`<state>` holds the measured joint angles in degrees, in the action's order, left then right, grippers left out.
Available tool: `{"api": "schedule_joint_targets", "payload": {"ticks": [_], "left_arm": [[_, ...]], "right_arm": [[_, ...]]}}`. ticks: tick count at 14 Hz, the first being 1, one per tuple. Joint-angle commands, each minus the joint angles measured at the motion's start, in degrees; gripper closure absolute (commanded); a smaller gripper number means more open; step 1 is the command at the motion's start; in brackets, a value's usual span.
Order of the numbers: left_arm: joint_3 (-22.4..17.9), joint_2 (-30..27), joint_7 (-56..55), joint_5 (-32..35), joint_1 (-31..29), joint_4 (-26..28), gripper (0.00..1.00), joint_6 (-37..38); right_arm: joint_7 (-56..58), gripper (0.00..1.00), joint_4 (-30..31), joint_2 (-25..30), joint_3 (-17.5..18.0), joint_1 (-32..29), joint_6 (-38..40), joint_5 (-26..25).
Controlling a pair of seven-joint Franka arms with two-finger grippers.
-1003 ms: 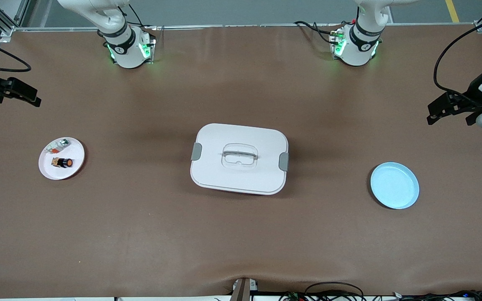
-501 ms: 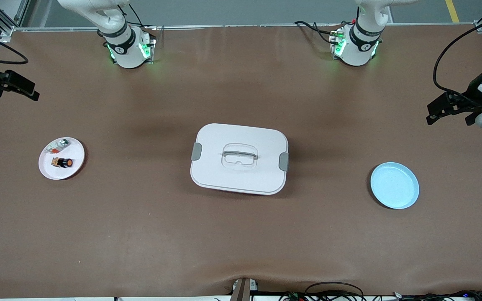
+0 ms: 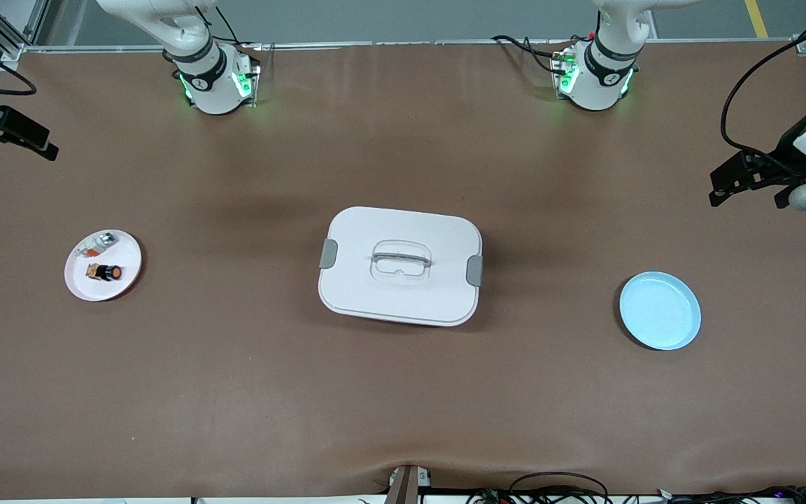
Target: Transfer orange switch to right arm and place
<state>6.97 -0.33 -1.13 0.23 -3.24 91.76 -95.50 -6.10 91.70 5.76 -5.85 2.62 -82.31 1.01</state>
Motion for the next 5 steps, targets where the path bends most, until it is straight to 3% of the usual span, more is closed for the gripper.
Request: {"api": "schedule_joint_targets", "payload": {"ticks": [1,5], "left_arm": [[0.32,-0.72,-0.28,0.03,-0.54,0.18,0.00,0.67],[0.32,-0.72,-0.28,0.03,-0.54,0.18,0.00,0.67]], "right_arm": [[-0.41,0.00,1.37,1.09,0.48,-1.12,-0.75,1.19],[-0.41,0.00,1.55,1.18,2.32,-3.22,-0.57,1.19]]}}
